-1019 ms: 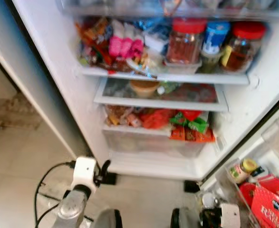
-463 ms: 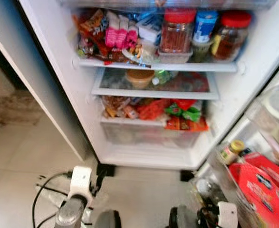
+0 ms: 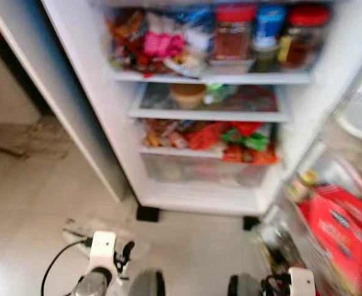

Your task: Restocking fridge

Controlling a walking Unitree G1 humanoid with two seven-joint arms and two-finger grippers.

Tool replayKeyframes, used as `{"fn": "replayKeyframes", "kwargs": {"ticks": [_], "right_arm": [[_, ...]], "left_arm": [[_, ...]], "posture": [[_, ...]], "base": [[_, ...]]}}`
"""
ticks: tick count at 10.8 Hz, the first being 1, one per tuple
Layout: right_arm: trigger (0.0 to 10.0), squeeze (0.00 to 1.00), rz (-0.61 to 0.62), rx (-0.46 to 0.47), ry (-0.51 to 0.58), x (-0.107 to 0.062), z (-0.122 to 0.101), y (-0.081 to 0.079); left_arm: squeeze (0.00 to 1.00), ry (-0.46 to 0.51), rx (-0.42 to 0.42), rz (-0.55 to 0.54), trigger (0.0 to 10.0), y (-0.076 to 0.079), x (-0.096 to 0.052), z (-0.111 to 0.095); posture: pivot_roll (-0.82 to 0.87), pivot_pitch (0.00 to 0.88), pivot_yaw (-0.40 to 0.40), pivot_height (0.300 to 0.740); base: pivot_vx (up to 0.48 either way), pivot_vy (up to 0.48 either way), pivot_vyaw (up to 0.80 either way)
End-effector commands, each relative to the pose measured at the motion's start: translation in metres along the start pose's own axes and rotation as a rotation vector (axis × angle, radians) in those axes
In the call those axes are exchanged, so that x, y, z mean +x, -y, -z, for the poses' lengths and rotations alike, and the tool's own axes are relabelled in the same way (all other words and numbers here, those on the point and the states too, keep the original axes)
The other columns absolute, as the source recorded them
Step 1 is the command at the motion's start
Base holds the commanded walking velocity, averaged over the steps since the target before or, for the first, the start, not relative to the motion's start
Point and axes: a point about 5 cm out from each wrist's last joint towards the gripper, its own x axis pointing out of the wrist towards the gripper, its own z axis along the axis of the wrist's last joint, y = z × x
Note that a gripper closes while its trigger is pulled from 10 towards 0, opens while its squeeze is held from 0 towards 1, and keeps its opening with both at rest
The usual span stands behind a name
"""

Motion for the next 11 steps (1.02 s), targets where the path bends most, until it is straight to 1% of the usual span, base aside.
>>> {"fn": "replayKeyframes", "kwargs": {"ticks": [1,11], "right_arm": [[10.0,0.00,0.008,0.016,-0.216,-0.0198,0.0541,-0.0008],[10.0,0.00,0.008,0.016,-0.216,-0.0198,0.0541,-0.0008]], "left_arm": [[0.00,-0.017,0.021,-0.003,10.0,-0.0043,-0.0024,0.0047],[0.00,-0.017,0.021,-0.003,10.0,-0.0043,-0.0024,0.0047]], "posture": [[-0.01,0.176,0.051,0.635],[-0.01,0.176,0.051,0.635]], "base": [[-0.251,0.000,0.00],[-0.251,0.000,0.00]]}}
